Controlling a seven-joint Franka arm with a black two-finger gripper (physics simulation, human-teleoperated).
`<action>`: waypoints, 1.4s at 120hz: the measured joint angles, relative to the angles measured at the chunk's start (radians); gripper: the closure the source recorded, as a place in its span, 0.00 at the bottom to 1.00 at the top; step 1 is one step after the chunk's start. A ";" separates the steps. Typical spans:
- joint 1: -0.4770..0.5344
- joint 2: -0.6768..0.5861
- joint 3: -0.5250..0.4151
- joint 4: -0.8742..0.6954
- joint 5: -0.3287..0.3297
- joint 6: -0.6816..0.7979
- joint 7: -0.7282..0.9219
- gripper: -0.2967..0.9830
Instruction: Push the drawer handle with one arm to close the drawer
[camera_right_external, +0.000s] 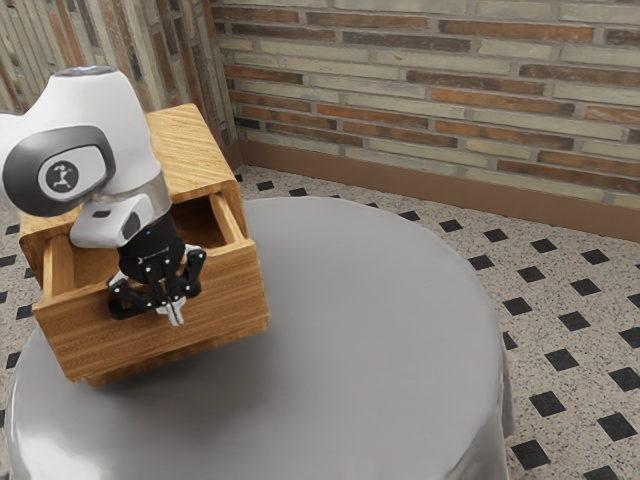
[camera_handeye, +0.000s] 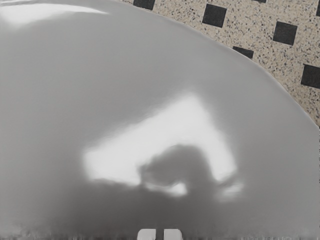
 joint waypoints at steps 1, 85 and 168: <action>0.000 0.001 0.003 0.001 0.002 0.000 0.002 0.84; 0.000 0.078 0.143 0.096 0.111 0.008 0.078 0.85; -0.003 0.151 0.260 0.156 0.176 0.052 0.115 0.85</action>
